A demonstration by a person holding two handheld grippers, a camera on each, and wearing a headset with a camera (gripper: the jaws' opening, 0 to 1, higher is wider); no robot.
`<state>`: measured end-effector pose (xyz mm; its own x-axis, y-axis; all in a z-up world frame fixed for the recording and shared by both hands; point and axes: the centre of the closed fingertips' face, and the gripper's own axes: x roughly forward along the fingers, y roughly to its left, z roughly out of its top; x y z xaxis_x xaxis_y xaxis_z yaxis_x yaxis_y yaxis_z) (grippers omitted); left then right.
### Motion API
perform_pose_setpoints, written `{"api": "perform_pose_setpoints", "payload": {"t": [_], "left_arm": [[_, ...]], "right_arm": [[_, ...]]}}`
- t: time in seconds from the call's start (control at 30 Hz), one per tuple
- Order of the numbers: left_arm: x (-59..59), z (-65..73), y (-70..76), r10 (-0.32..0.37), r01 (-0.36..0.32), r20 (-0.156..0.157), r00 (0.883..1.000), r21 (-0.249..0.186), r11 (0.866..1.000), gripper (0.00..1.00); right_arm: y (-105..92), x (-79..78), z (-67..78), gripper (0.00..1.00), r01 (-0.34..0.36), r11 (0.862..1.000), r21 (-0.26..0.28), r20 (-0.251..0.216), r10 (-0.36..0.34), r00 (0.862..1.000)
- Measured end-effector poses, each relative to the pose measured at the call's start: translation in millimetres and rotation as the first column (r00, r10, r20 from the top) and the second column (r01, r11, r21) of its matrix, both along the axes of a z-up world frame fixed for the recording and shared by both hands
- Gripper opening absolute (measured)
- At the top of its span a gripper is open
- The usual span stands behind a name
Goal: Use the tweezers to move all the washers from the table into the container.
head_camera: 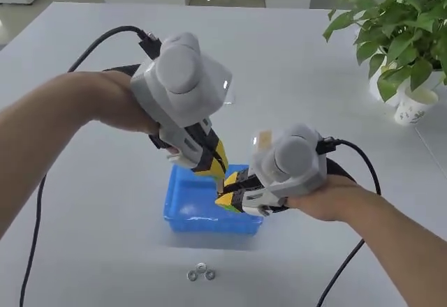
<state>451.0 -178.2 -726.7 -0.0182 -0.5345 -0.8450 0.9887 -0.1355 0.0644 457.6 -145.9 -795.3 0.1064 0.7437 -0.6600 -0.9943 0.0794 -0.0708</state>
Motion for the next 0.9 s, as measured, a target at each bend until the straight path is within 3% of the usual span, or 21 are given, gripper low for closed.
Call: {"api": "perform_pose_setpoints", "payload": {"t": [0.37,0.9], "left_arm": [[16.6,-20.9,-0.8,0.018,-0.018,-0.005,1.000,0.003,1.000,0.06],[25.0,-49.0,-1.9,0.044,-0.044,-0.020,0.999,-0.006,0.999,0.06]], "right_arm": [[-1.1,15.4,-20.1,0.09,0.006,1.000,0.001,-0.022,-0.006,1.000],[-2.8,21.4,-48.6,0.09,-0.005,1.000,-0.018,-0.053,0.004,0.999]]}}
